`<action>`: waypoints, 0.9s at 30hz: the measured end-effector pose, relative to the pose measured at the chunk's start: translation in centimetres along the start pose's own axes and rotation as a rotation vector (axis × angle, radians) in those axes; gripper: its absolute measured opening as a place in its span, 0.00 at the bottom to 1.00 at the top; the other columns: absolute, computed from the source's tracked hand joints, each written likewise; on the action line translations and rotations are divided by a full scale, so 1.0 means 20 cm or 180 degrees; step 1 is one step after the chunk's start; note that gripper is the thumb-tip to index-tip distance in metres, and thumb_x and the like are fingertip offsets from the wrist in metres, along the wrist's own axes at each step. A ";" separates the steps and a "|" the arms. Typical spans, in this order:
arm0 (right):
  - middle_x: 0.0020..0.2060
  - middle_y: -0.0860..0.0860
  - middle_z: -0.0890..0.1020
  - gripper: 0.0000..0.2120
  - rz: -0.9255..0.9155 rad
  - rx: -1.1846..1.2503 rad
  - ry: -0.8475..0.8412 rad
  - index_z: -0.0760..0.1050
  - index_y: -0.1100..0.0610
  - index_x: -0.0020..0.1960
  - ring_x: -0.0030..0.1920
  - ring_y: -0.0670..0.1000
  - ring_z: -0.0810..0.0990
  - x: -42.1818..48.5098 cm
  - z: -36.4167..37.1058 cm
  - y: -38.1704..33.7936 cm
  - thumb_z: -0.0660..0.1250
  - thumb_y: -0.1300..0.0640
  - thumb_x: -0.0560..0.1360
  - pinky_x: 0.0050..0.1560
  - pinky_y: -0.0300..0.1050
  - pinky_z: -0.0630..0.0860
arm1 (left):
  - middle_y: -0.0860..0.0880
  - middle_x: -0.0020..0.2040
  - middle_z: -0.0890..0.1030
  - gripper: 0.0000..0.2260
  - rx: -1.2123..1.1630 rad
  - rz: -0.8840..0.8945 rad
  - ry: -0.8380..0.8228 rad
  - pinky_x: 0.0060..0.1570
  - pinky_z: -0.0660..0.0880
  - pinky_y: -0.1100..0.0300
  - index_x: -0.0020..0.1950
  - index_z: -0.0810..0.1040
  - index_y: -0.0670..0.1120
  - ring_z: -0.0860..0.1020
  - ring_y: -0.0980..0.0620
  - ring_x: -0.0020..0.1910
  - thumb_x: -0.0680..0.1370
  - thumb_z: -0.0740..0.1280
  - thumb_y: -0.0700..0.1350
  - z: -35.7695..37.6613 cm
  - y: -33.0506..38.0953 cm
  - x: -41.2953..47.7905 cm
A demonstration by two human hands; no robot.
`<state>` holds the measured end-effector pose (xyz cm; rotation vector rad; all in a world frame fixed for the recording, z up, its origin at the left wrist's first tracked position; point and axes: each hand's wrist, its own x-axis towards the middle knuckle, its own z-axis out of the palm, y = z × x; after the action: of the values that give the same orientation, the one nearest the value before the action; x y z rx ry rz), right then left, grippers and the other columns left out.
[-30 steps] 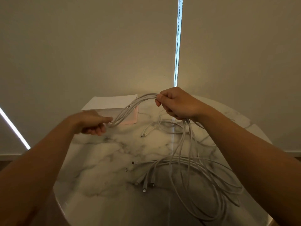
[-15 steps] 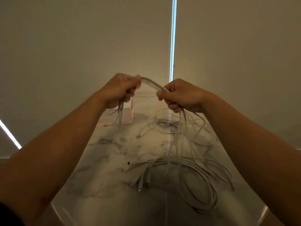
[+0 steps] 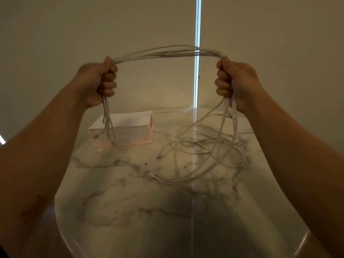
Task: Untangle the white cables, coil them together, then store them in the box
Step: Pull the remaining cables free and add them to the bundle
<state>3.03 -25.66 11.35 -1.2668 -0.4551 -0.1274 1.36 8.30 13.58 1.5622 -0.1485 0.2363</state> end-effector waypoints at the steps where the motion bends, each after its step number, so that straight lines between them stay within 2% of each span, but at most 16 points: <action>1: 0.25 0.48 0.62 0.15 -0.0147 -0.0064 0.0156 0.71 0.57 0.42 0.23 0.46 0.57 0.02 0.01 -0.02 0.56 0.53 0.84 0.24 0.36 0.57 | 0.56 0.27 0.57 0.17 0.0048 -0.0137 -0.0228 0.23 0.50 0.65 0.37 0.68 0.51 0.55 0.60 0.22 0.83 0.55 0.56 0.01 -0.03 -0.02; 3: 0.26 0.50 0.63 0.15 -0.0337 -0.0469 0.0215 0.71 0.57 0.43 0.23 0.48 0.60 0.03 0.03 -0.05 0.55 0.51 0.84 0.25 0.38 0.59 | 0.55 0.26 0.59 0.17 0.0084 -0.0492 -0.0738 0.20 0.55 0.66 0.36 0.69 0.51 0.58 0.59 0.20 0.82 0.56 0.56 0.01 -0.10 -0.06; 4: 0.27 0.51 0.64 0.16 -0.0373 -0.0712 0.0152 0.72 0.57 0.43 0.23 0.49 0.60 0.02 0.04 -0.06 0.54 0.50 0.84 0.25 0.39 0.60 | 0.54 0.26 0.61 0.16 0.0094 -0.0674 -0.1006 0.21 0.61 0.65 0.35 0.70 0.50 0.61 0.57 0.21 0.80 0.59 0.57 -0.01 -0.14 -0.09; 5: 0.27 0.51 0.64 0.16 -0.0371 -0.0915 0.0071 0.72 0.57 0.44 0.23 0.49 0.61 0.02 0.04 -0.07 0.54 0.49 0.84 0.26 0.40 0.59 | 0.52 0.27 0.66 0.15 0.0114 -0.0838 -0.1266 0.24 0.69 0.62 0.36 0.71 0.49 0.66 0.55 0.23 0.77 0.64 0.57 -0.03 -0.18 -0.11; 7: 0.27 0.50 0.65 0.16 -0.0312 -0.1158 -0.0096 0.72 0.57 0.45 0.23 0.49 0.60 0.01 0.03 -0.08 0.55 0.49 0.84 0.28 0.43 0.55 | 0.44 0.32 0.75 0.17 0.0263 -0.1078 -0.1681 0.38 0.79 0.52 0.37 0.77 0.44 0.77 0.47 0.31 0.68 0.76 0.57 -0.07 -0.27 -0.16; 9: 0.26 0.49 0.64 0.16 -0.0265 -0.1291 -0.0295 0.72 0.58 0.45 0.23 0.48 0.59 0.01 0.02 -0.08 0.55 0.49 0.84 0.30 0.47 0.52 | 0.36 0.39 0.80 0.21 0.0451 -0.1198 -0.1940 0.47 0.80 0.47 0.41 0.81 0.39 0.81 0.40 0.40 0.63 0.81 0.55 -0.10 -0.31 -0.18; 11: 0.26 0.49 0.64 0.16 -0.0258 -0.1387 -0.0524 0.73 0.58 0.44 0.23 0.48 0.58 0.01 0.03 -0.09 0.55 0.50 0.84 0.30 0.46 0.52 | 0.32 0.48 0.81 0.29 0.0722 -0.1161 -0.2116 0.52 0.79 0.46 0.52 0.81 0.34 0.81 0.36 0.49 0.64 0.80 0.57 -0.10 -0.28 -0.19; 13: 0.26 0.50 0.63 0.17 -0.0271 -0.1566 -0.0775 0.73 0.58 0.43 0.24 0.49 0.57 0.00 0.06 -0.09 0.55 0.50 0.84 0.27 0.42 0.53 | 0.32 0.59 0.79 0.39 0.1010 -0.0835 -0.2109 0.59 0.77 0.45 0.64 0.75 0.34 0.78 0.34 0.59 0.66 0.77 0.61 -0.05 -0.19 -0.16; 15: 0.26 0.51 0.63 0.17 -0.0285 -0.1814 -0.0964 0.74 0.59 0.44 0.24 0.49 0.56 0.00 0.10 -0.09 0.56 0.51 0.84 0.25 0.40 0.55 | 0.37 0.62 0.79 0.42 0.1073 -0.0365 -0.1735 0.60 0.77 0.47 0.68 0.72 0.38 0.77 0.37 0.62 0.65 0.74 0.66 0.07 -0.08 -0.12; 17: 0.25 0.51 0.62 0.17 -0.0275 -0.1991 -0.1078 0.74 0.60 0.43 0.23 0.49 0.56 0.01 0.14 -0.09 0.56 0.51 0.84 0.24 0.39 0.56 | 0.40 0.60 0.80 0.37 0.1266 0.0175 -0.1496 0.60 0.77 0.49 0.67 0.74 0.41 0.79 0.41 0.60 0.69 0.69 0.68 0.24 0.04 -0.10; 19: 0.25 0.51 0.62 0.17 -0.0243 -0.2052 -0.1127 0.73 0.59 0.42 0.22 0.49 0.56 0.01 0.16 -0.09 0.56 0.52 0.84 0.24 0.39 0.56 | 0.42 0.55 0.82 0.29 0.1530 0.0367 -0.1462 0.56 0.78 0.49 0.65 0.75 0.41 0.82 0.44 0.54 0.75 0.63 0.63 0.39 0.11 -0.09; 21: 0.25 0.52 0.62 0.17 -0.0205 -0.2058 -0.1087 0.73 0.59 0.41 0.22 0.49 0.56 0.02 0.16 -0.10 0.56 0.52 0.84 0.24 0.39 0.56 | 0.44 0.43 0.81 0.23 0.1678 0.0126 -0.1518 0.42 0.80 0.56 0.60 0.76 0.40 0.81 0.48 0.38 0.78 0.63 0.58 0.48 0.14 -0.08; 23: 0.26 0.52 0.62 0.17 -0.0187 -0.2073 -0.1033 0.73 0.59 0.41 0.22 0.49 0.56 0.02 0.15 -0.11 0.57 0.51 0.84 0.24 0.39 0.56 | 0.50 0.31 0.70 0.17 0.1432 -0.0098 -0.1497 0.25 0.70 0.65 0.50 0.77 0.41 0.67 0.56 0.25 0.79 0.62 0.56 0.51 0.13 -0.07; 25: 0.24 0.51 0.63 0.17 -0.0234 -0.2025 -0.0989 0.74 0.60 0.40 0.21 0.48 0.58 0.02 0.14 -0.11 0.60 0.50 0.83 0.24 0.38 0.58 | 0.53 0.28 0.63 0.14 0.1081 -0.0028 -0.1290 0.20 0.59 0.68 0.42 0.73 0.46 0.58 0.58 0.23 0.80 0.62 0.54 0.51 0.12 -0.04; 27: 0.22 0.49 0.66 0.17 -0.0314 -0.2010 -0.0926 0.75 0.60 0.39 0.21 0.48 0.62 0.02 0.13 -0.09 0.62 0.51 0.82 0.23 0.38 0.62 | 0.55 0.27 0.60 0.14 0.0699 0.0165 -0.0975 0.19 0.54 0.68 0.39 0.70 0.48 0.56 0.59 0.23 0.82 0.60 0.53 0.49 0.18 -0.03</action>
<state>2.11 -23.77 13.67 -1.8955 -0.7654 -0.1791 0.50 -1.62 16.96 1.8088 -0.4145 0.0525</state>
